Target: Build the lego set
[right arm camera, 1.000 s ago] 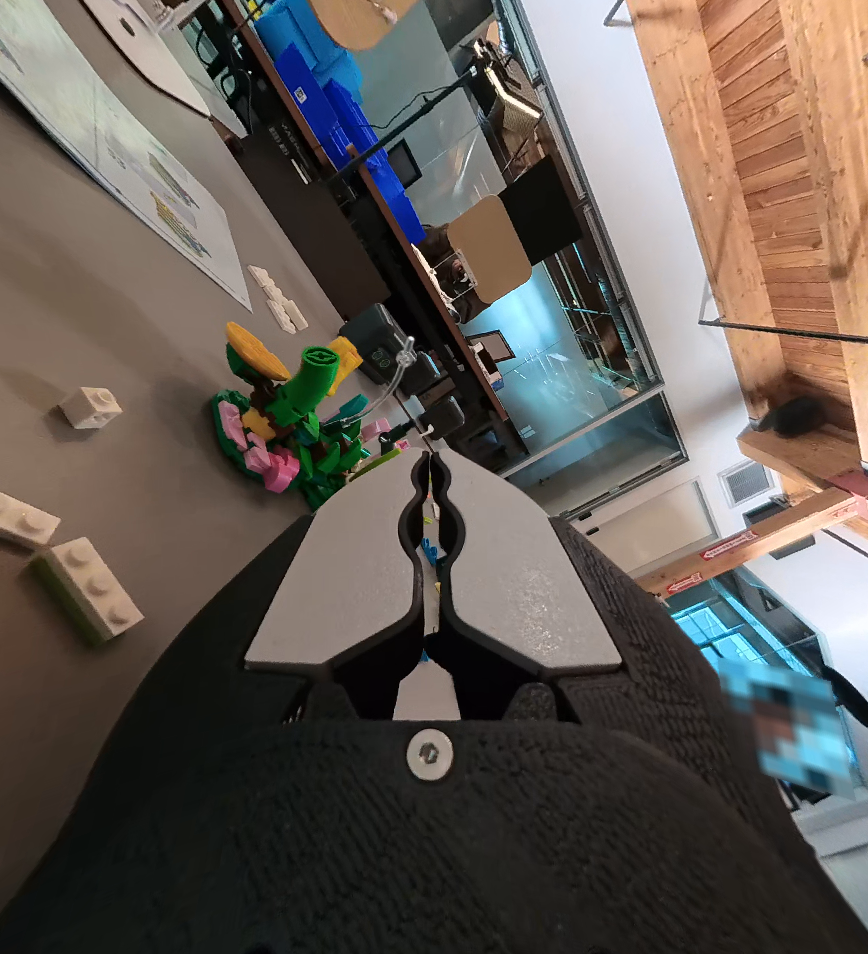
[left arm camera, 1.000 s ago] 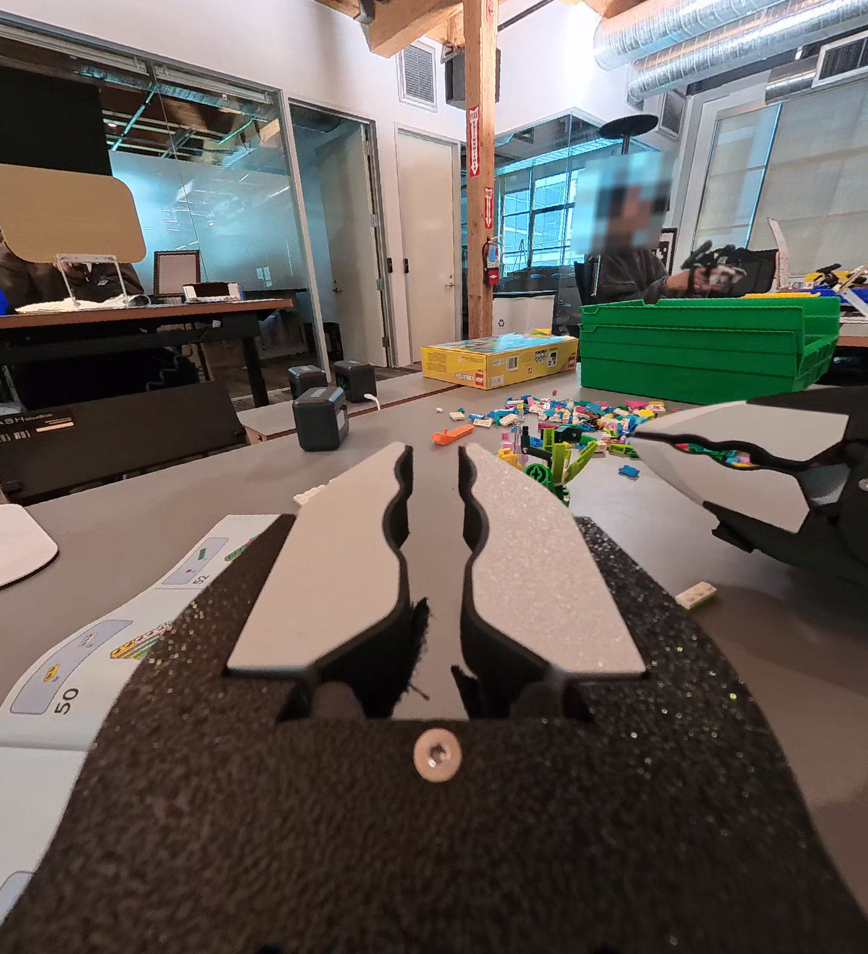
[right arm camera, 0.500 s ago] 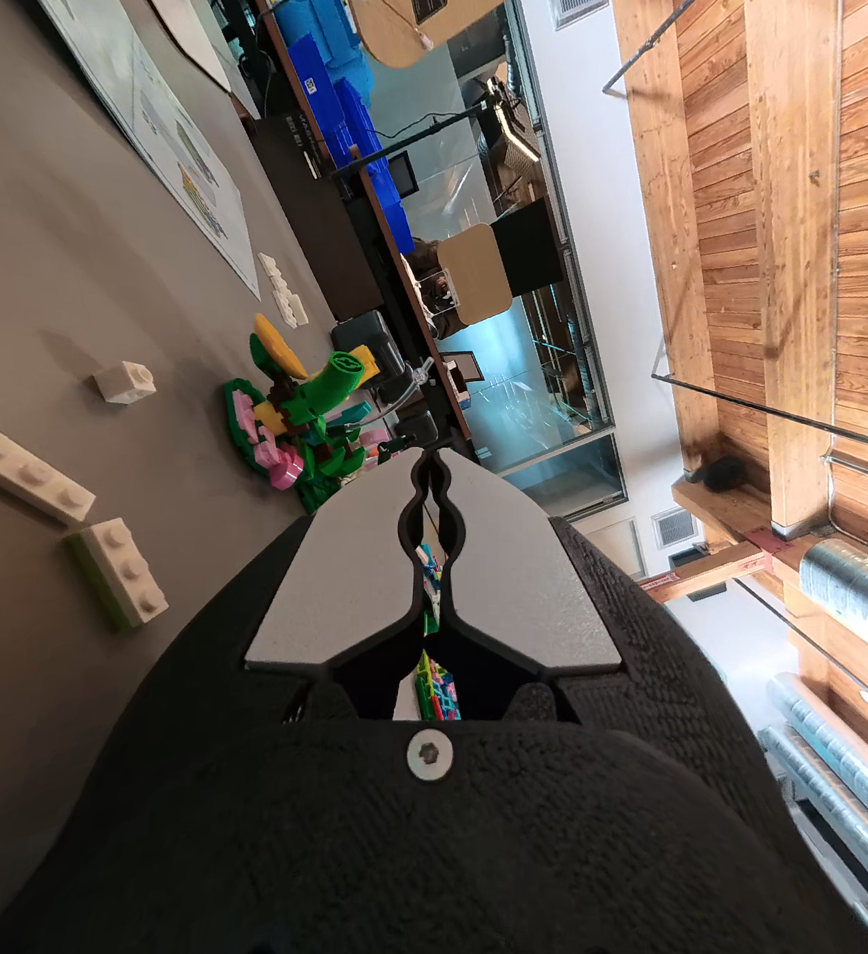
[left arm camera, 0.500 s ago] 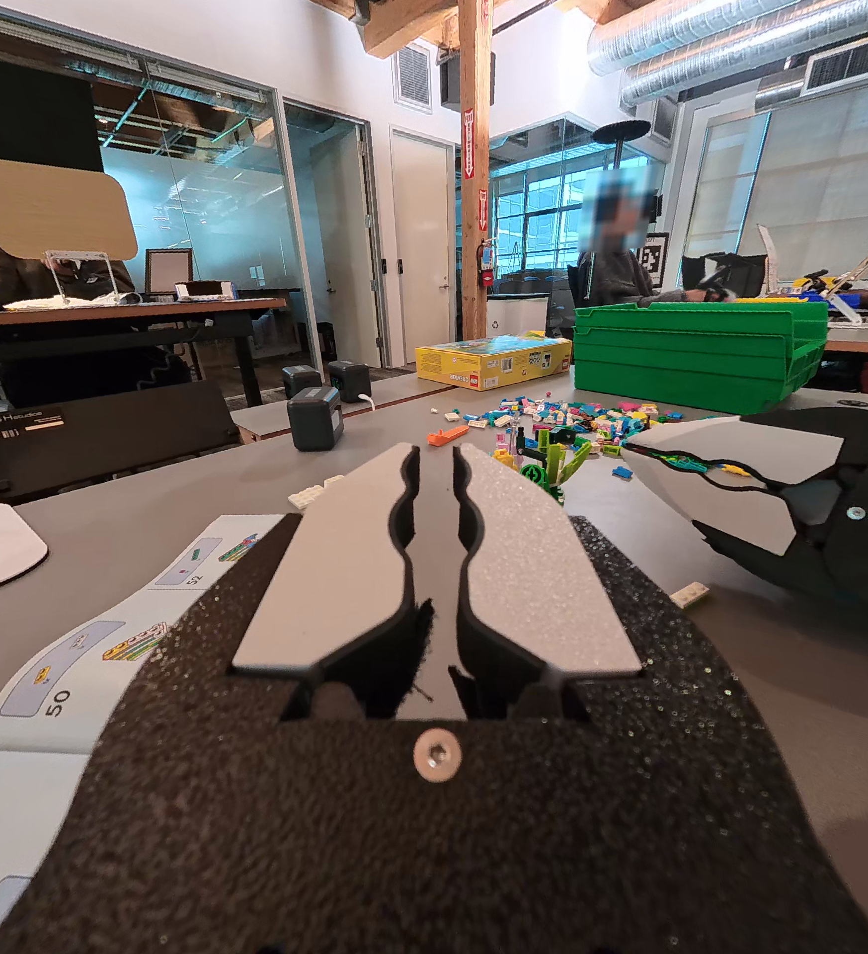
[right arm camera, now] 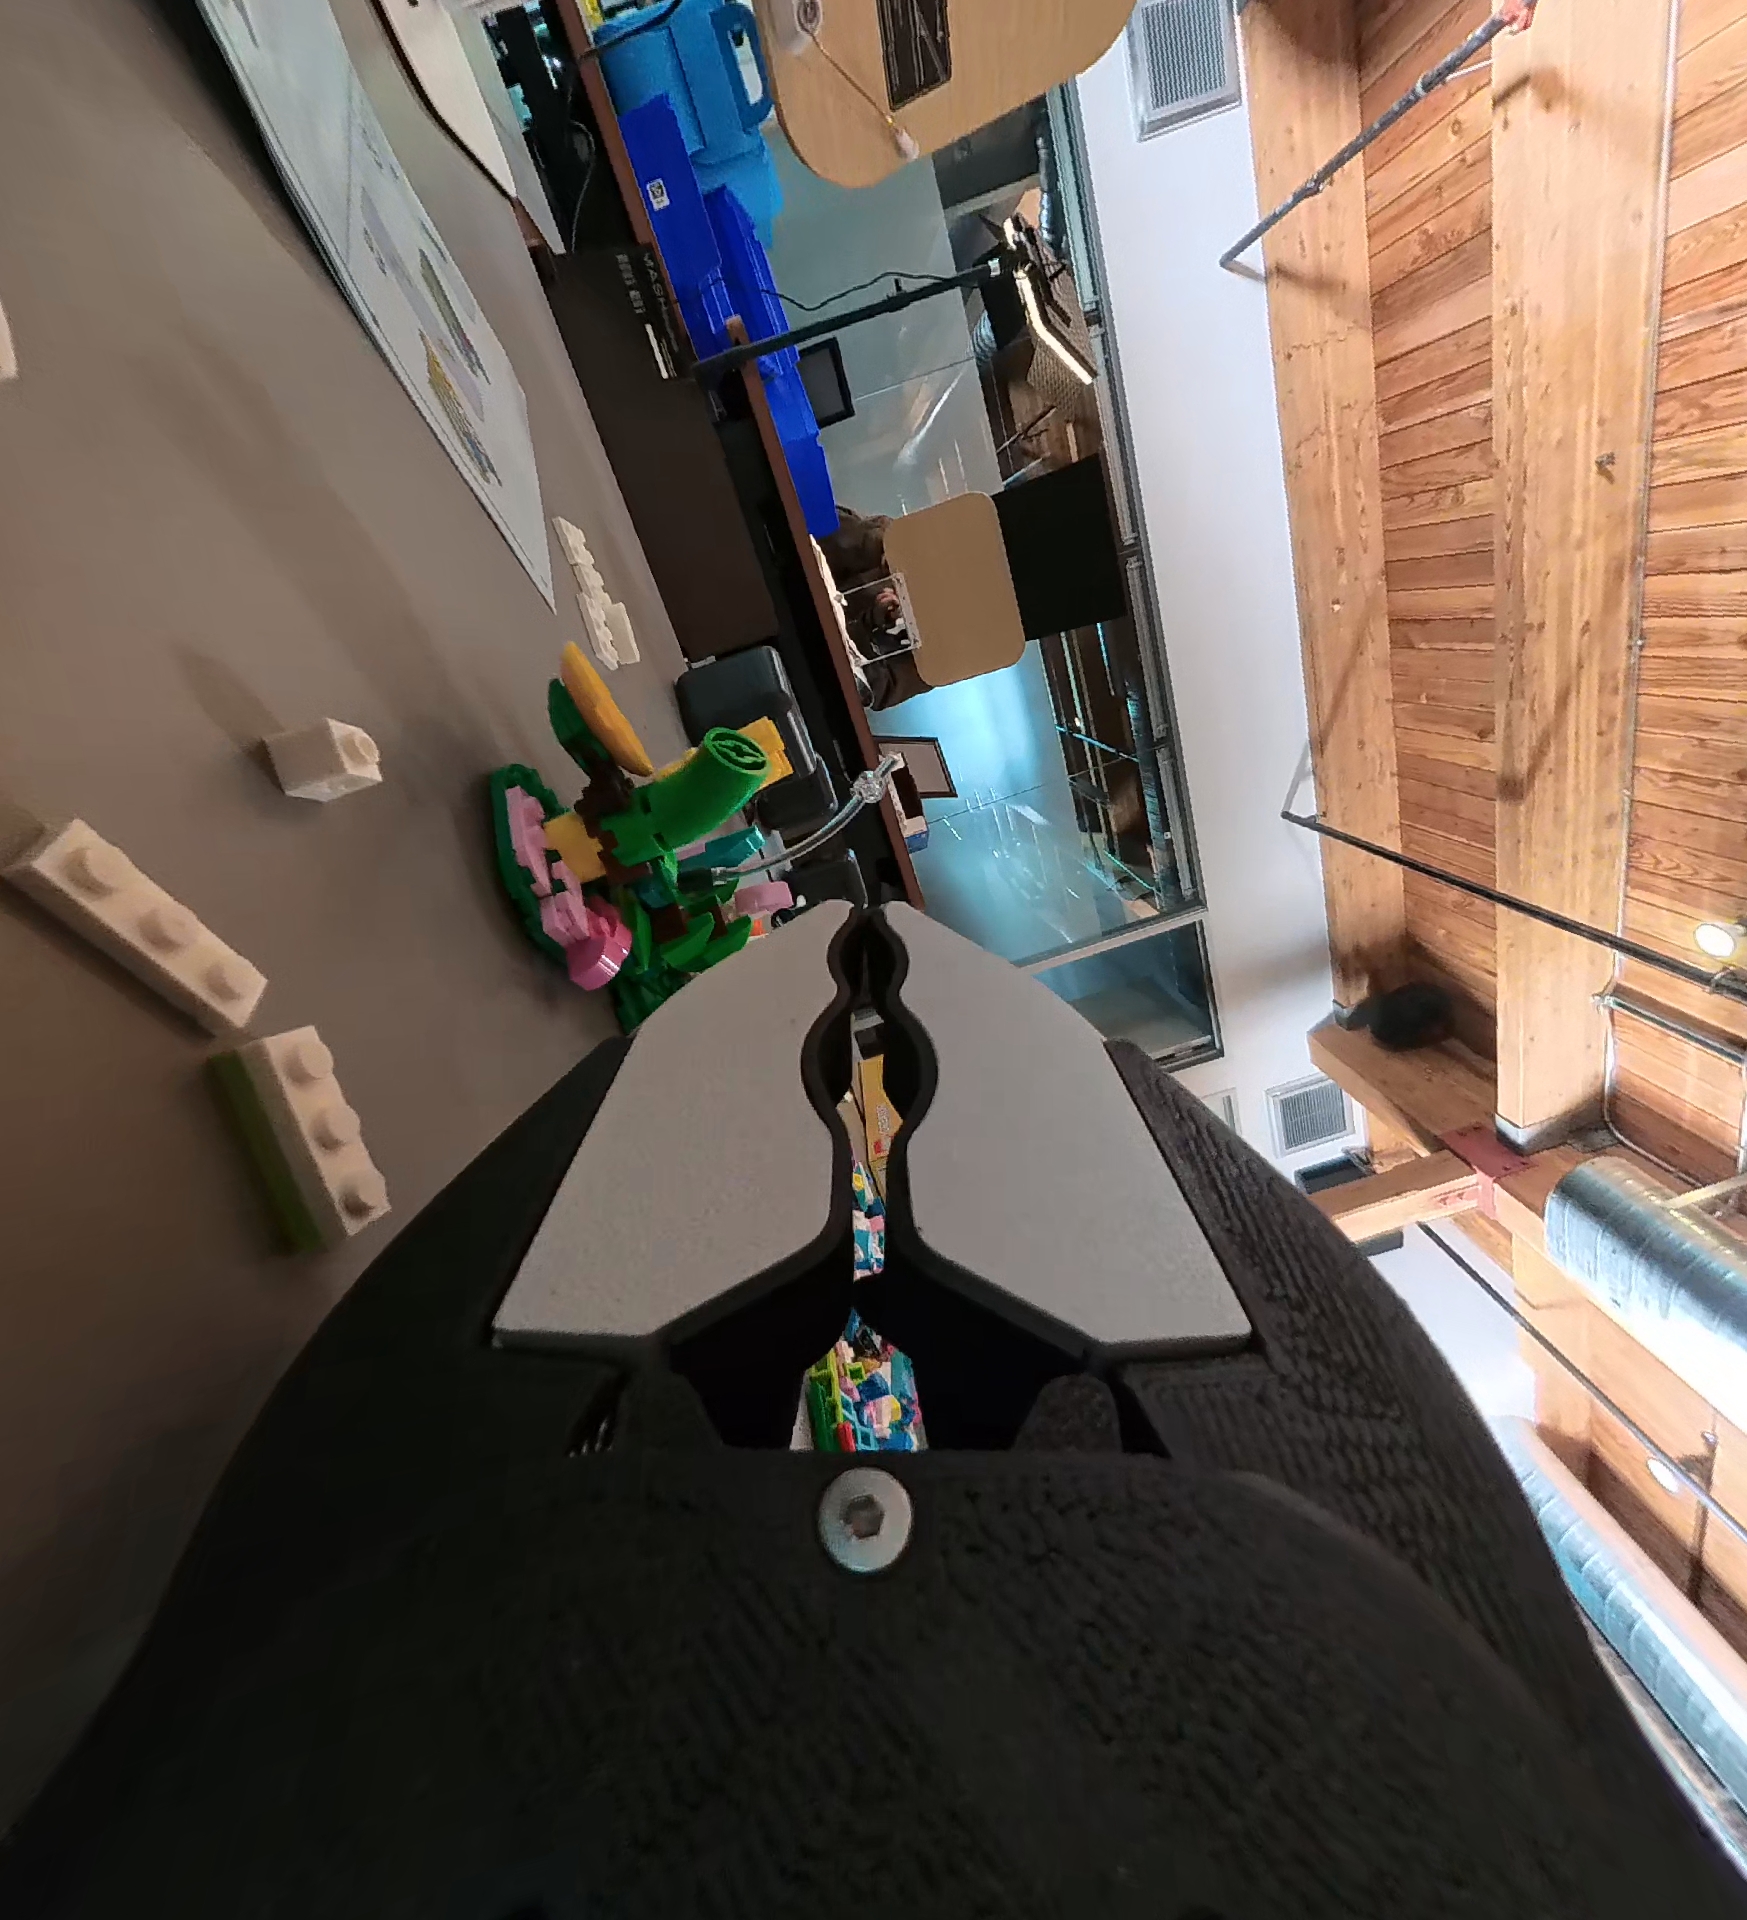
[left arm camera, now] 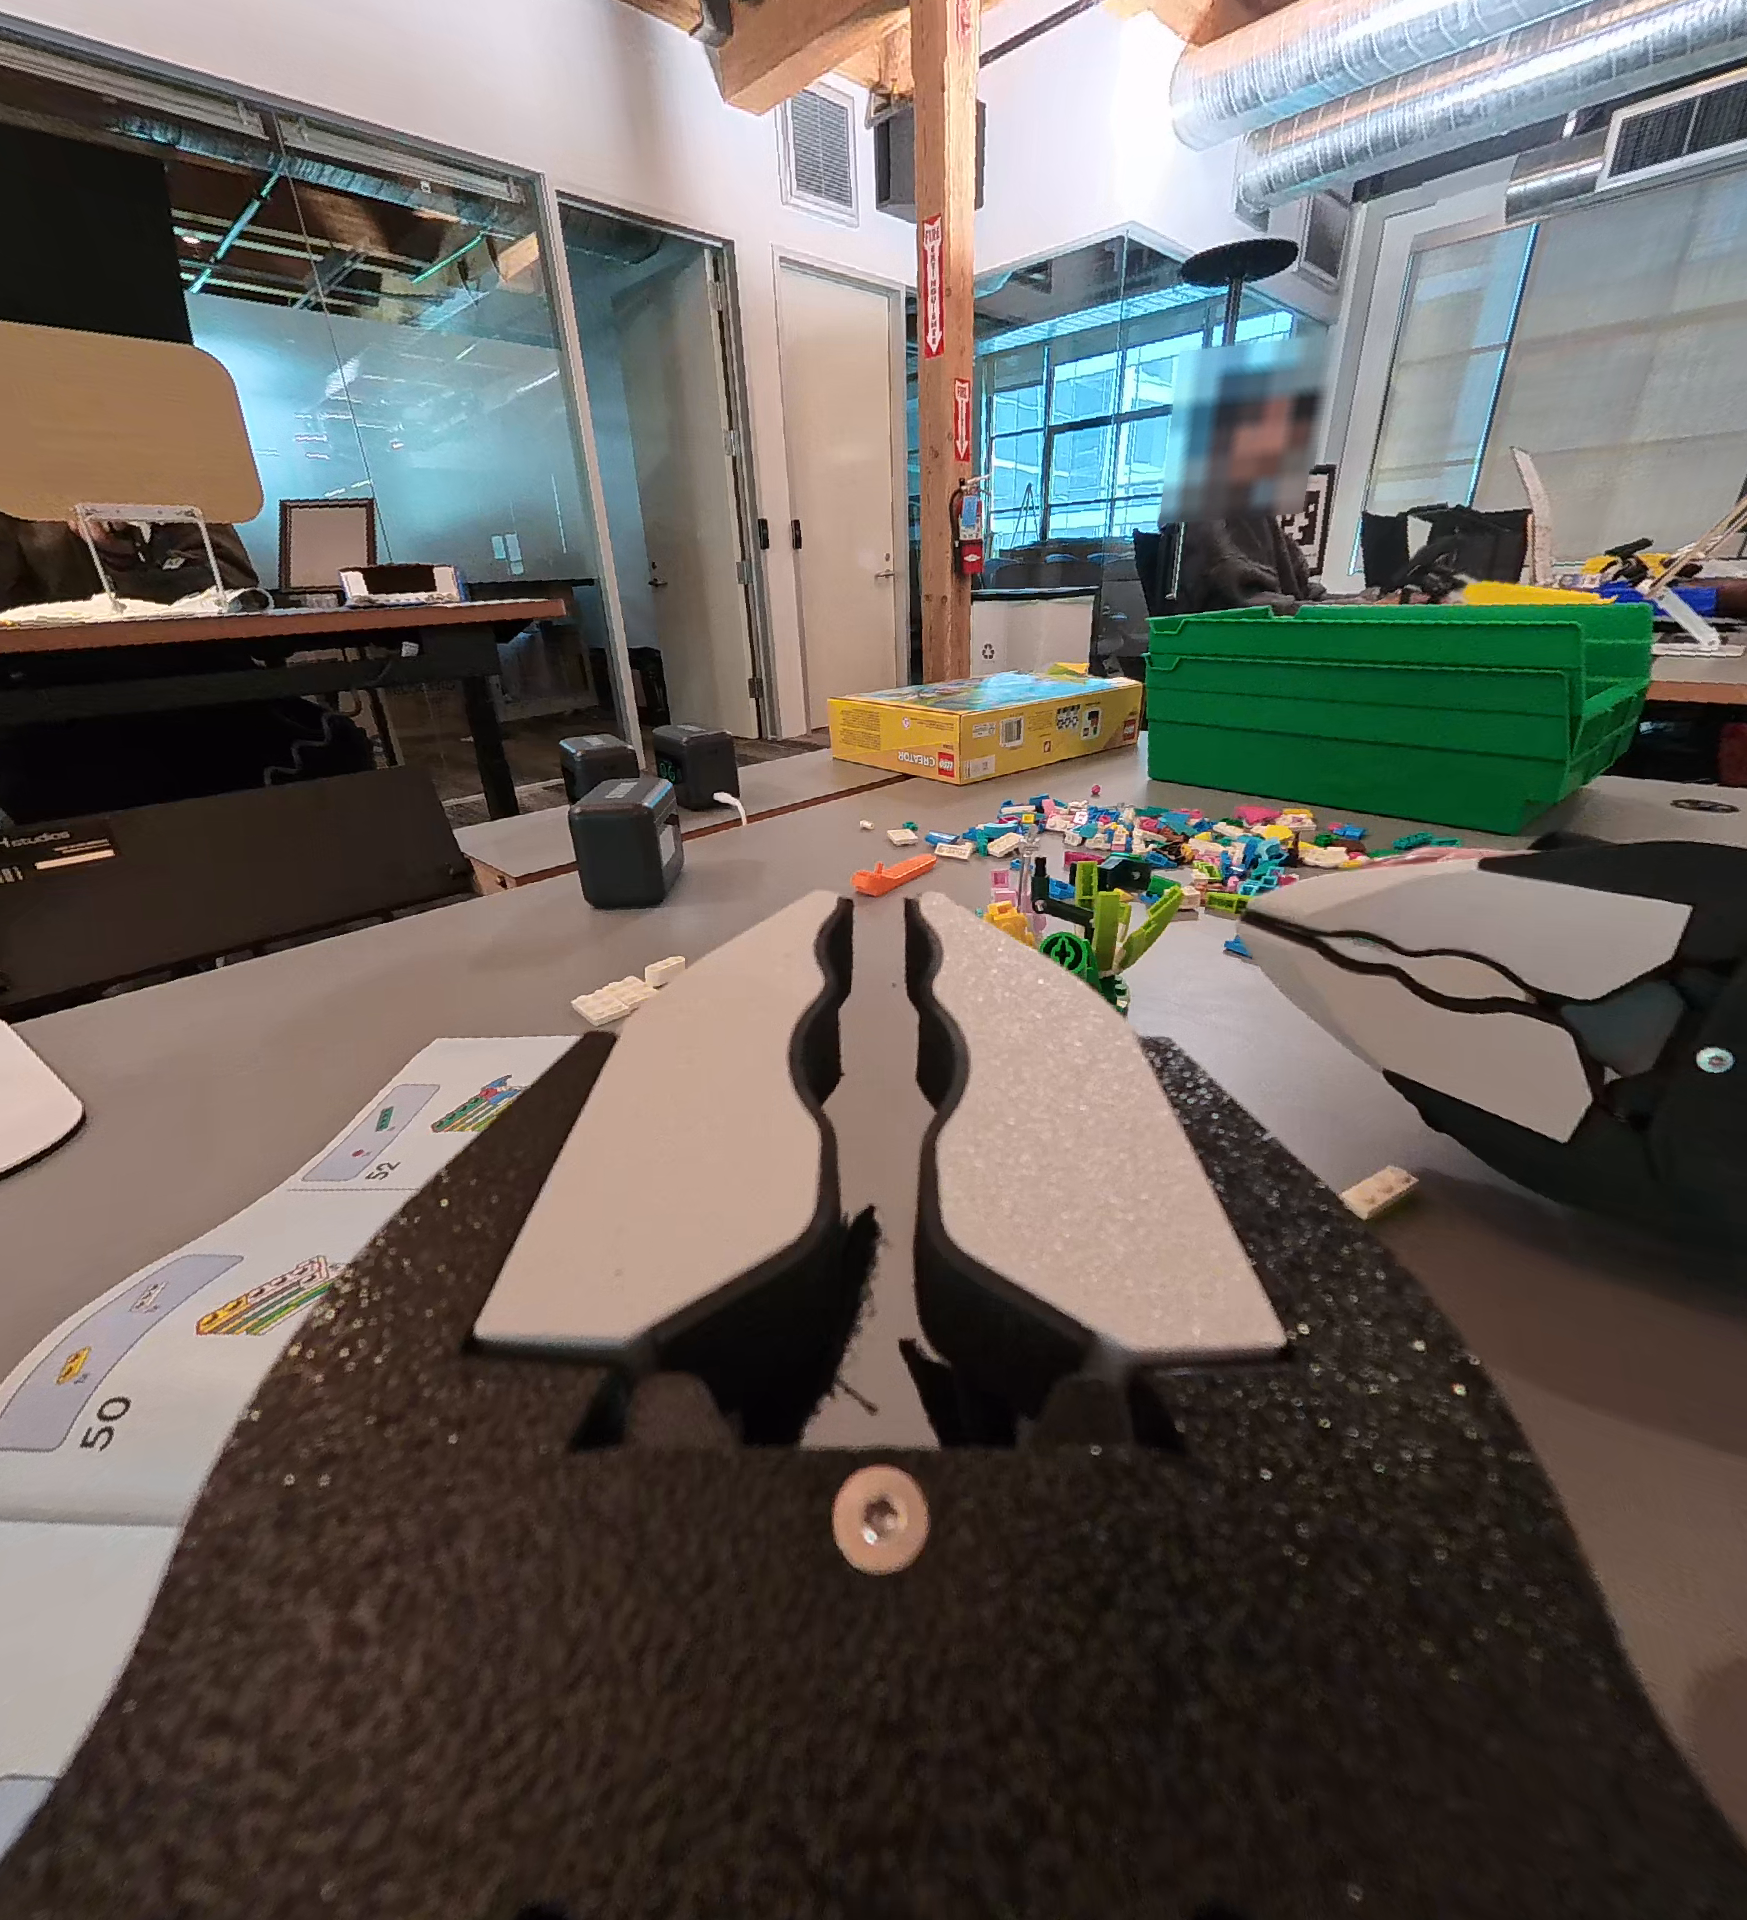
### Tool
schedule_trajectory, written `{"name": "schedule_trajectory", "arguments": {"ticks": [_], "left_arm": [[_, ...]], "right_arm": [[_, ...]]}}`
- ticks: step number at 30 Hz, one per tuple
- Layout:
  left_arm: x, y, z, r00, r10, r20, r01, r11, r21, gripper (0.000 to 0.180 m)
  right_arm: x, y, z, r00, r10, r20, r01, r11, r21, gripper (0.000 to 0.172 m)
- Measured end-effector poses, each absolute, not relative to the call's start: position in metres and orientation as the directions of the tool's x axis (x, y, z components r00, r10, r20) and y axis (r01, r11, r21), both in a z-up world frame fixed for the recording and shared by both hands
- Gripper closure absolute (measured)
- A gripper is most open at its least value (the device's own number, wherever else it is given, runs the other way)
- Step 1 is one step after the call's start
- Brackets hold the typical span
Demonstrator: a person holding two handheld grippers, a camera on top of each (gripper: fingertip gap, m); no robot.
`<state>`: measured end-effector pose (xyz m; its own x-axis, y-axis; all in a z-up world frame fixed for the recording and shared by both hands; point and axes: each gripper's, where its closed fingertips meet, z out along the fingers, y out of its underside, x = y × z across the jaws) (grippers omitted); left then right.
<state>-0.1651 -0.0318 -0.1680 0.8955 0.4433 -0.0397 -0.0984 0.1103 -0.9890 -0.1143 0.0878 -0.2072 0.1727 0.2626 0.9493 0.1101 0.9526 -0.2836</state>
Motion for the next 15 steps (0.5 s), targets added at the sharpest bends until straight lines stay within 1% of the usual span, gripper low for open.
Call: {"name": "schedule_trajectory", "arguments": {"ticks": [15], "left_arm": [[-0.1619, -0.0303, -0.1672, 0.907, 0.421, -0.033, -0.093, 0.121, -0.988, 0.172]], "right_arm": [[-0.1148, 0.0825, -0.2099, 0.152, 0.232, 0.961, 0.097, 0.964, -0.249, 0.172]]}}
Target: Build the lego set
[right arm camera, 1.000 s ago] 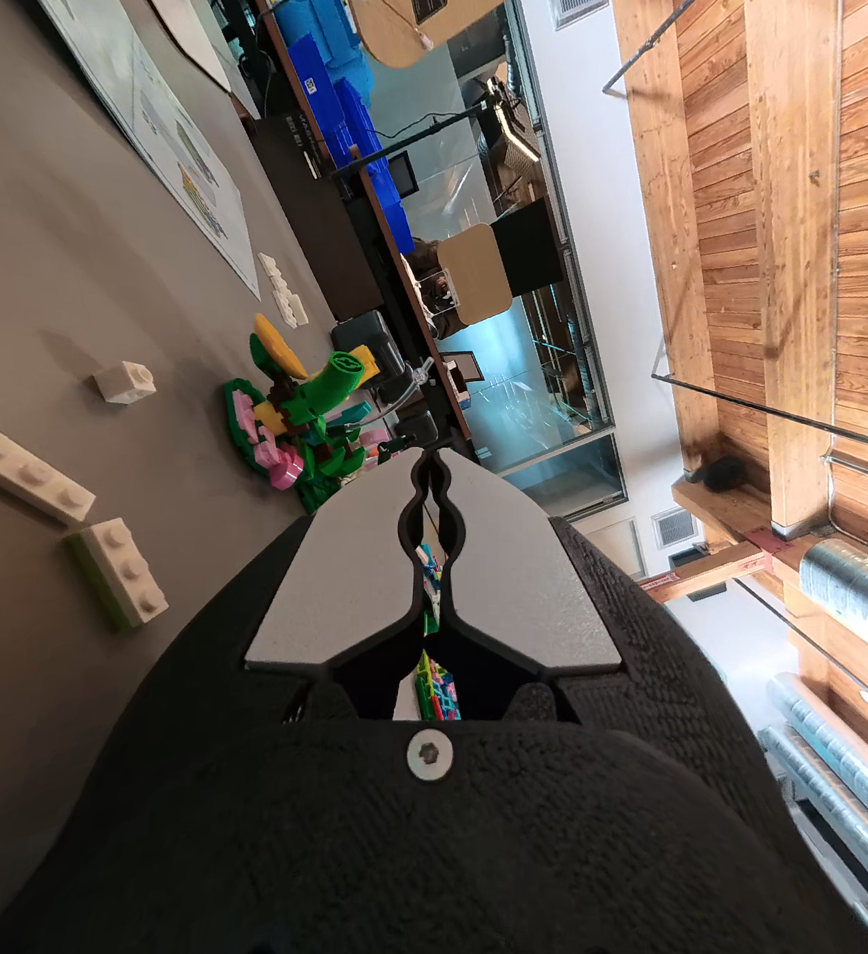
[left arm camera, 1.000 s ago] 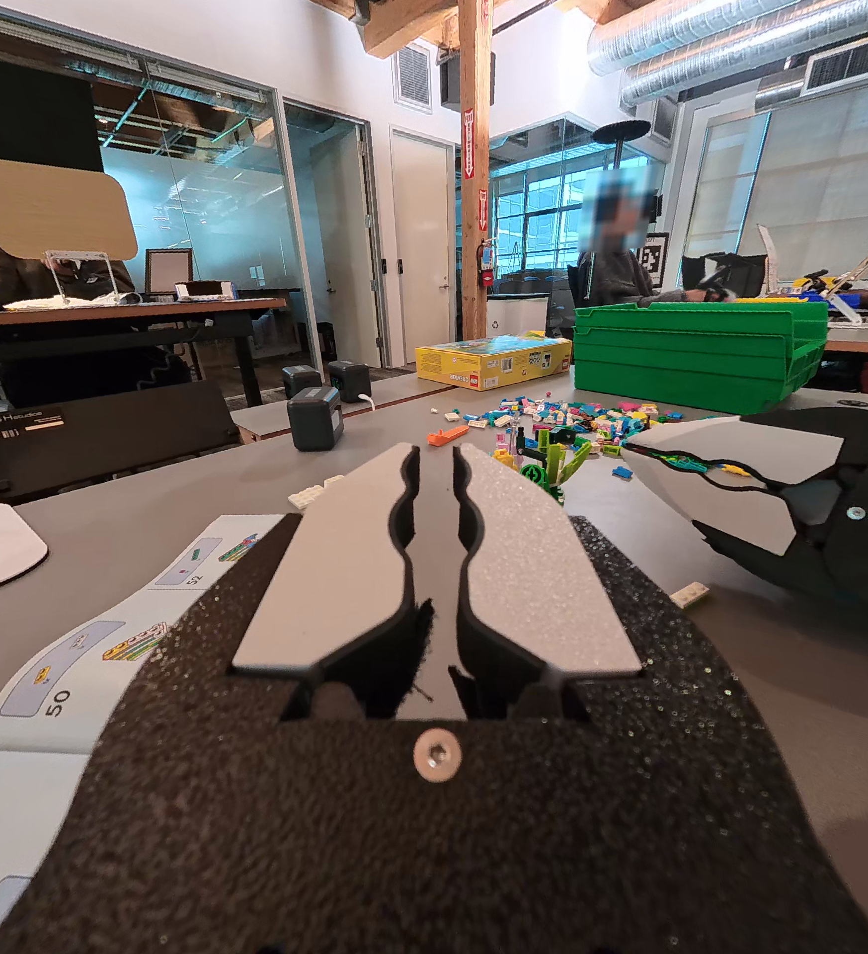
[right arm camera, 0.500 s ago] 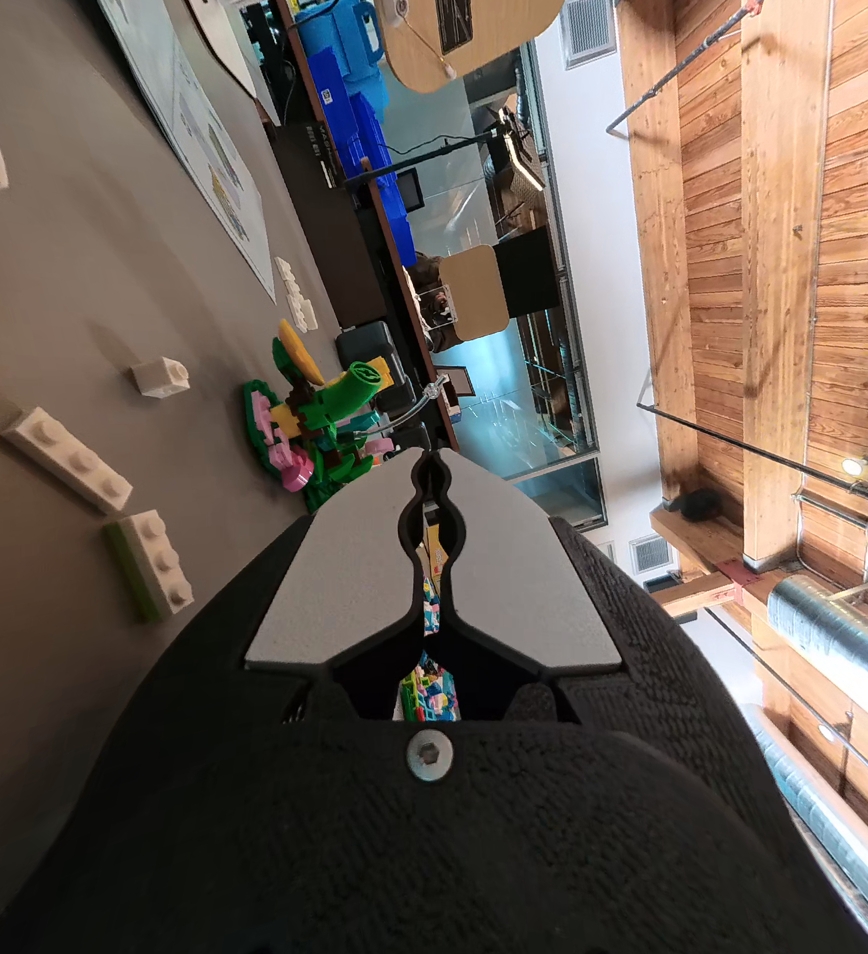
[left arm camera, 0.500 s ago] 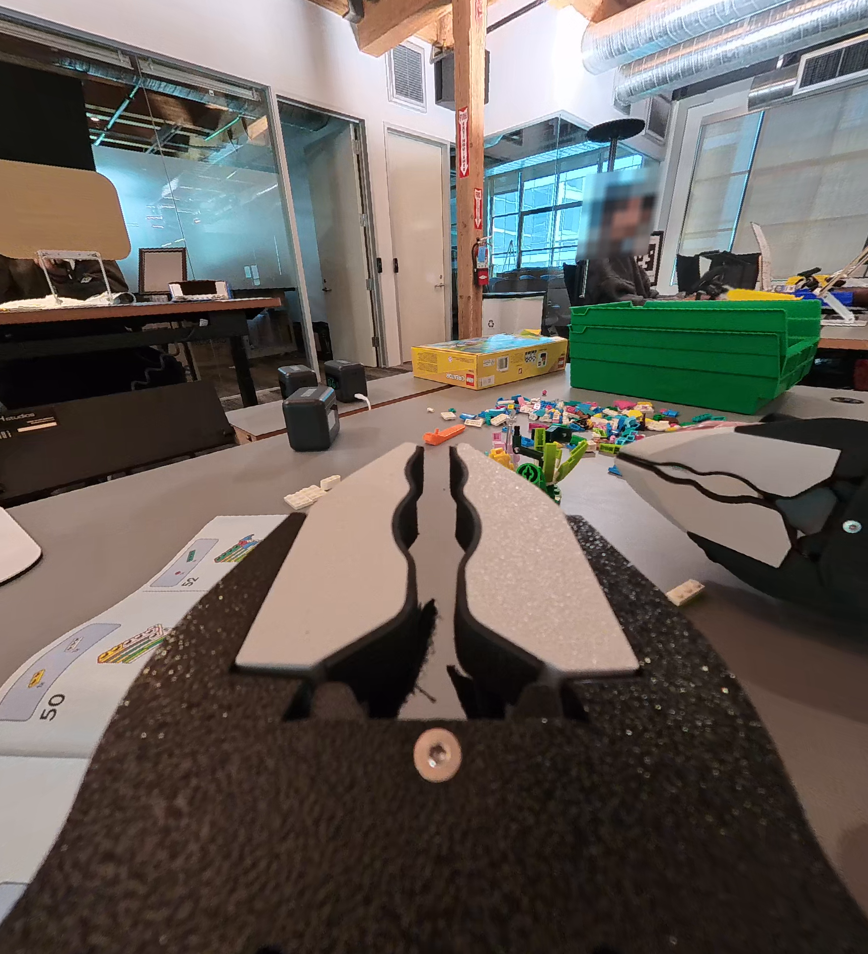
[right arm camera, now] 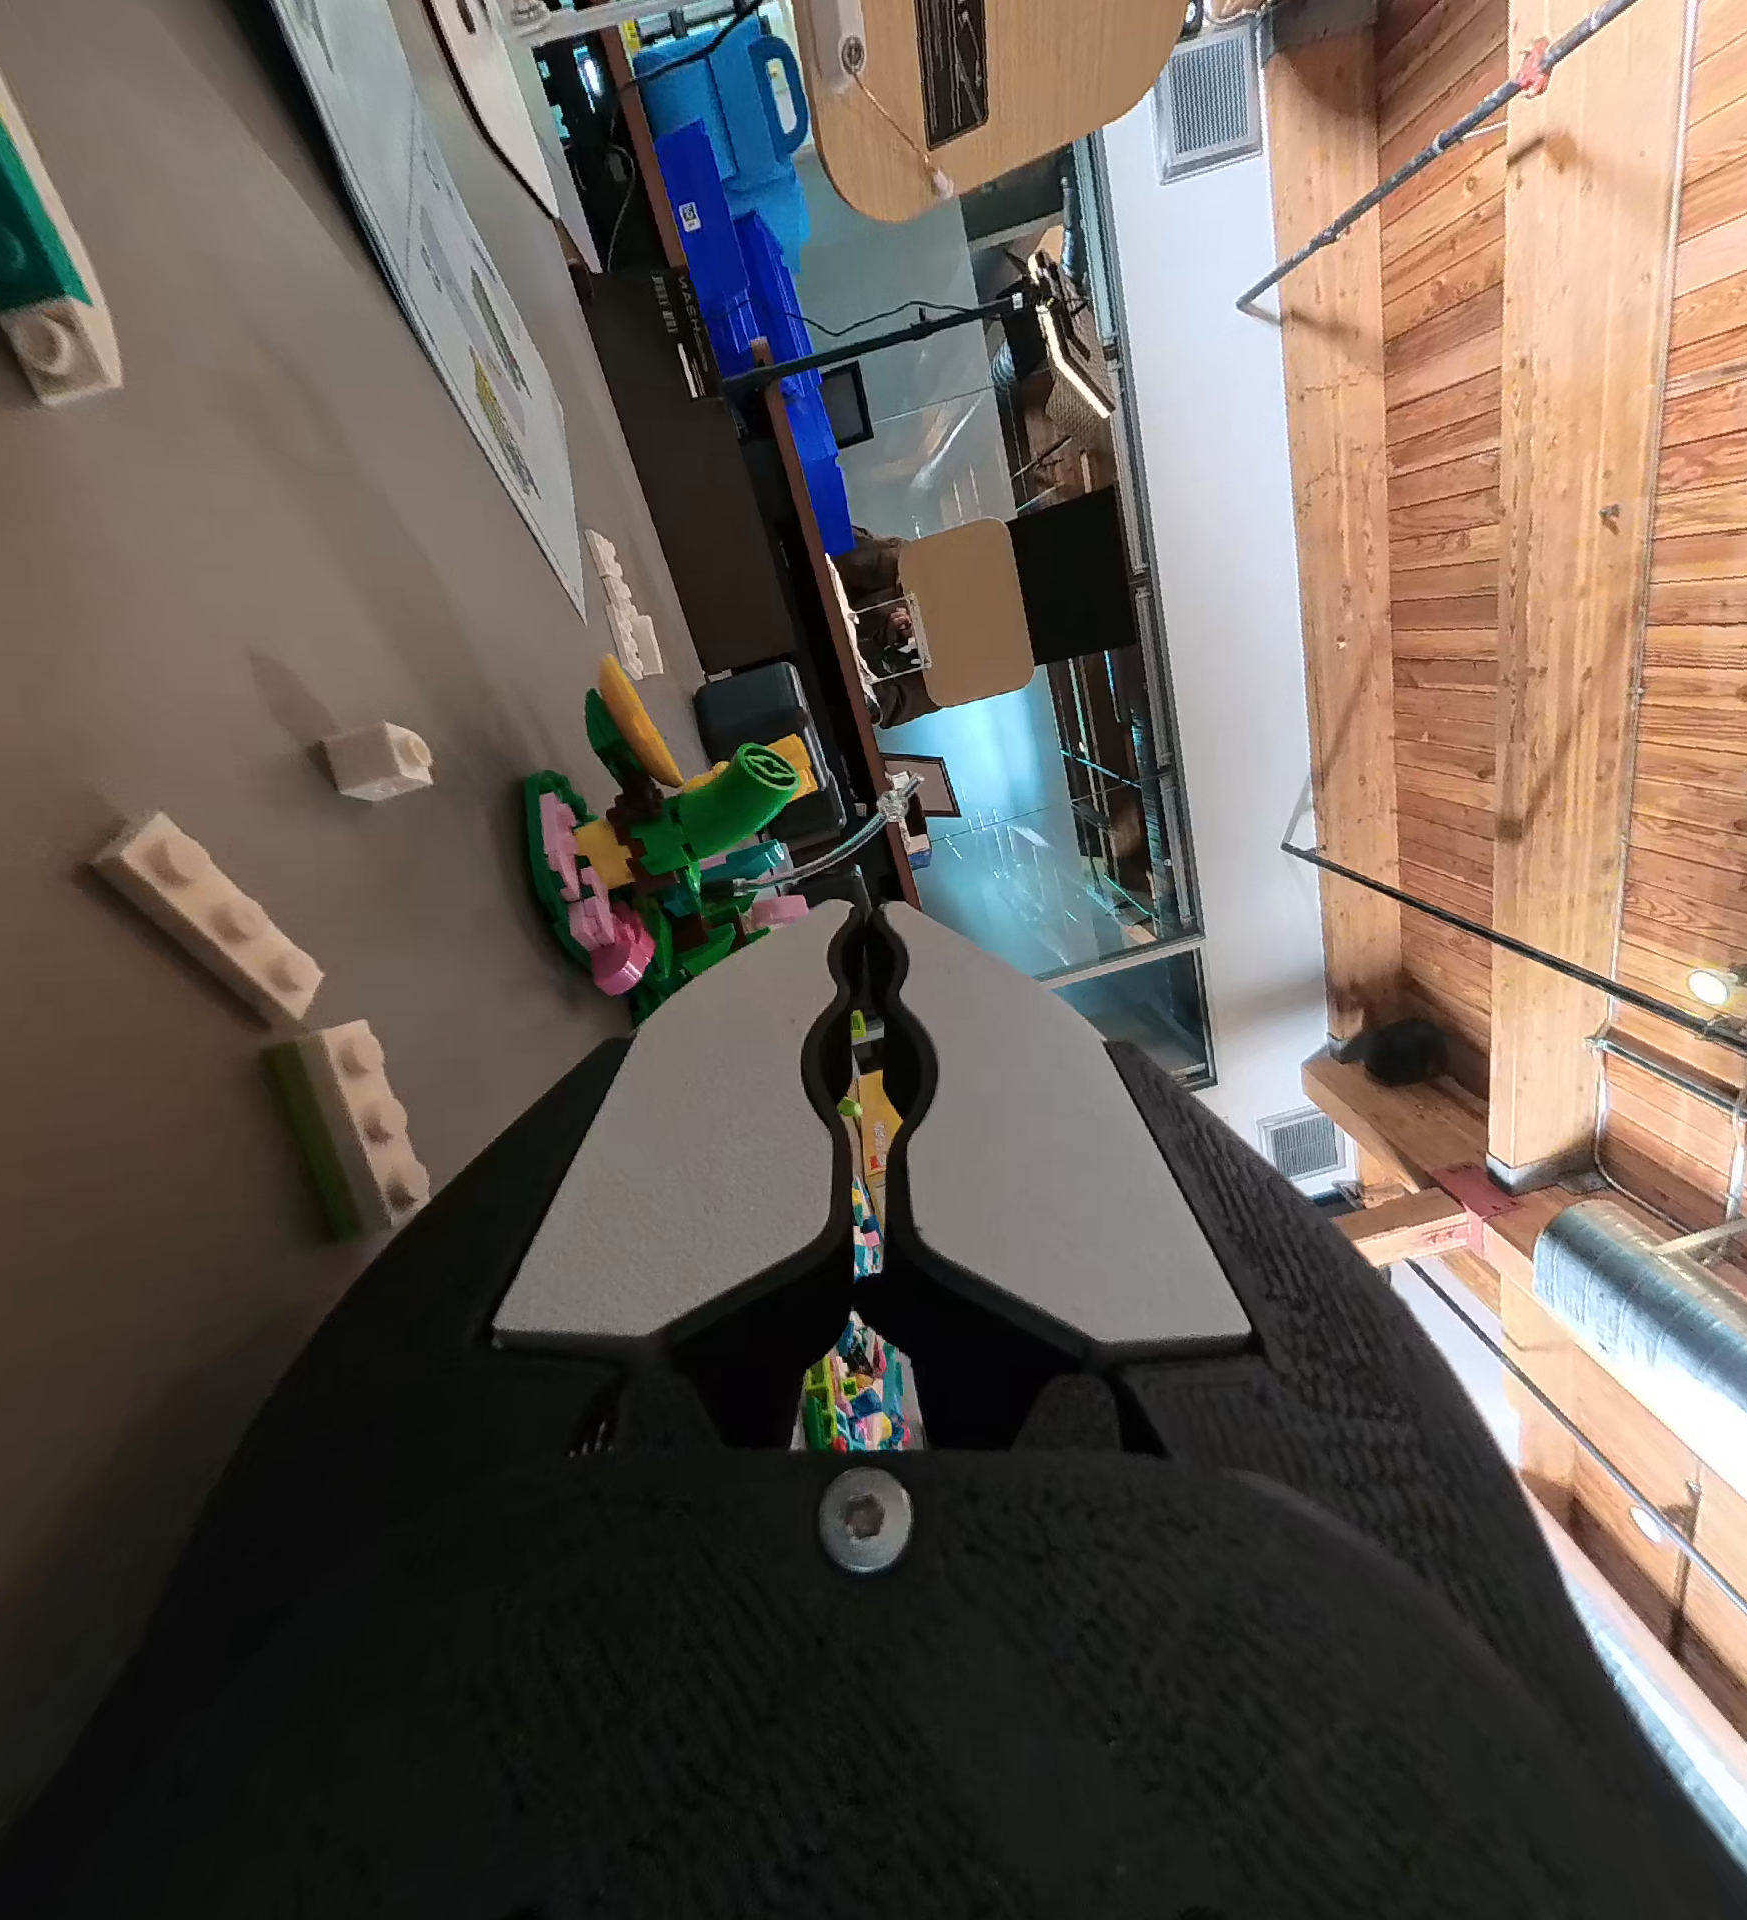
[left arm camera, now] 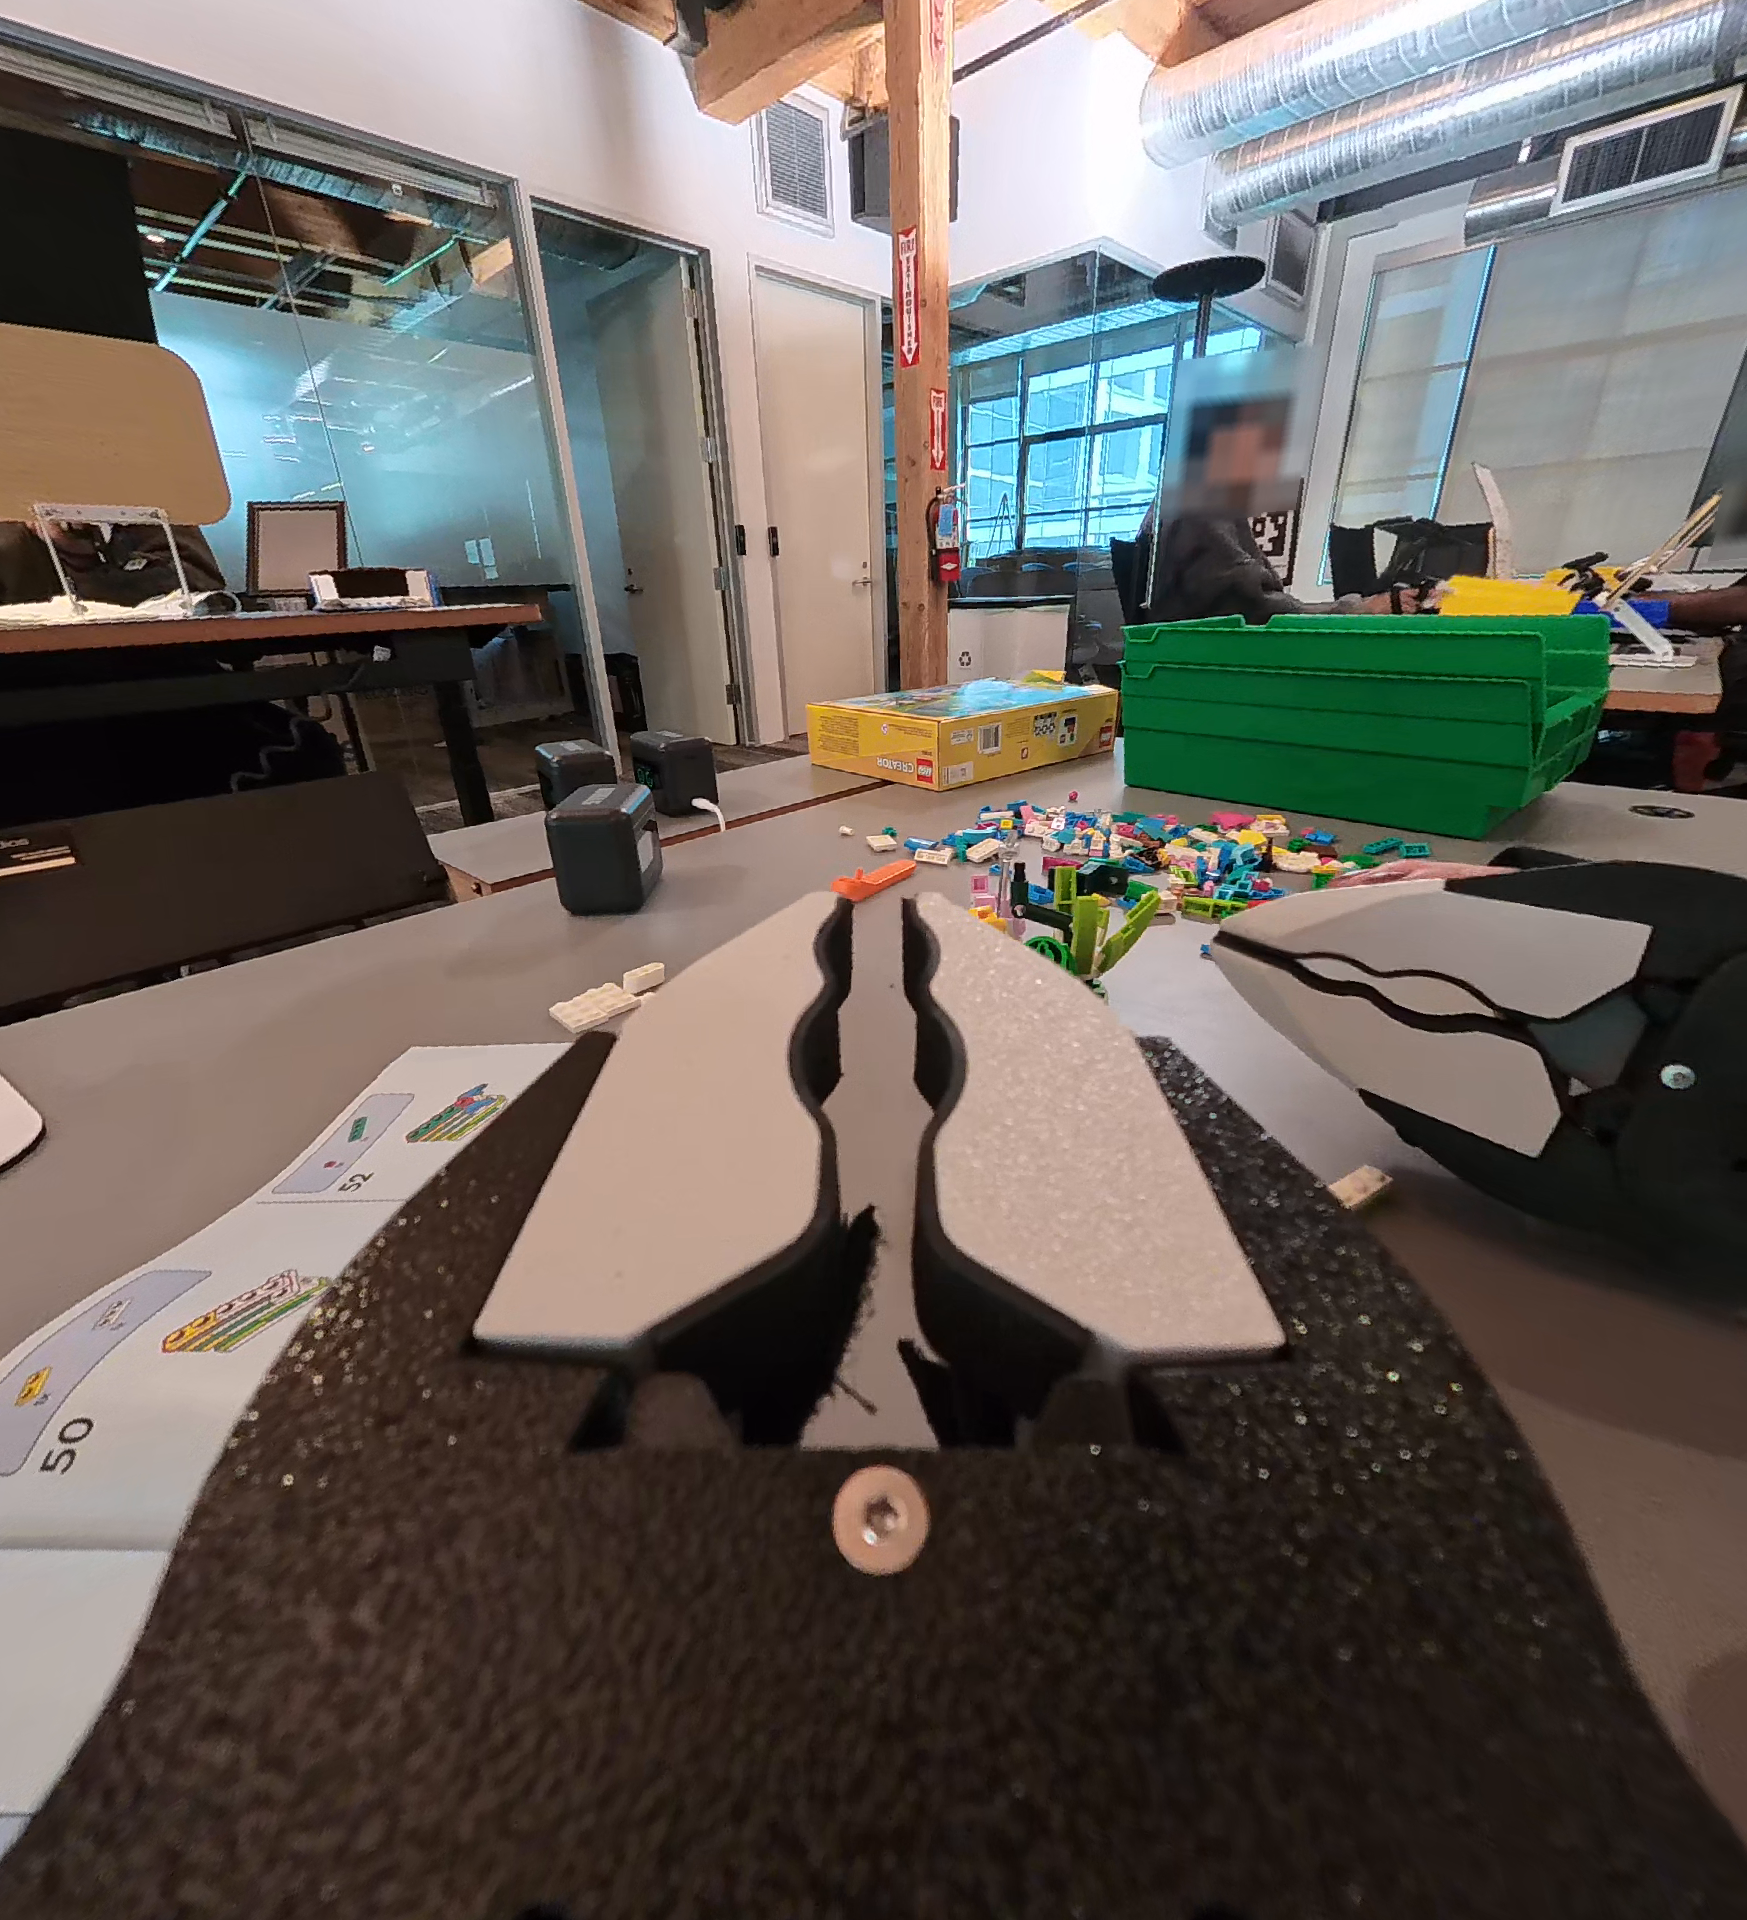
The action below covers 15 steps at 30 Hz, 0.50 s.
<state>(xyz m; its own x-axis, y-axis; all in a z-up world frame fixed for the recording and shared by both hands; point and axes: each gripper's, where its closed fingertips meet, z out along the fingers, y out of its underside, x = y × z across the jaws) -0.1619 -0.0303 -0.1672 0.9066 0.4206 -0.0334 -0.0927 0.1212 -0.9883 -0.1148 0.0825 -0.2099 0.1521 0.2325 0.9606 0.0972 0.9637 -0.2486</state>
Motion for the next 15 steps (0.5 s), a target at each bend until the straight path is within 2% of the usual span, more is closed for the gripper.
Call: {"name": "schedule_trajectory", "arguments": {"ticks": [15], "left_arm": [[-0.1619, -0.0299, -0.1675, 0.908, 0.418, -0.033, -0.091, 0.12, -0.989, 0.173]], "right_arm": [[-0.1147, 0.0762, -0.2114, 0.145, 0.183, 0.972, 0.08, 0.977, -0.196, 0.172]]}}
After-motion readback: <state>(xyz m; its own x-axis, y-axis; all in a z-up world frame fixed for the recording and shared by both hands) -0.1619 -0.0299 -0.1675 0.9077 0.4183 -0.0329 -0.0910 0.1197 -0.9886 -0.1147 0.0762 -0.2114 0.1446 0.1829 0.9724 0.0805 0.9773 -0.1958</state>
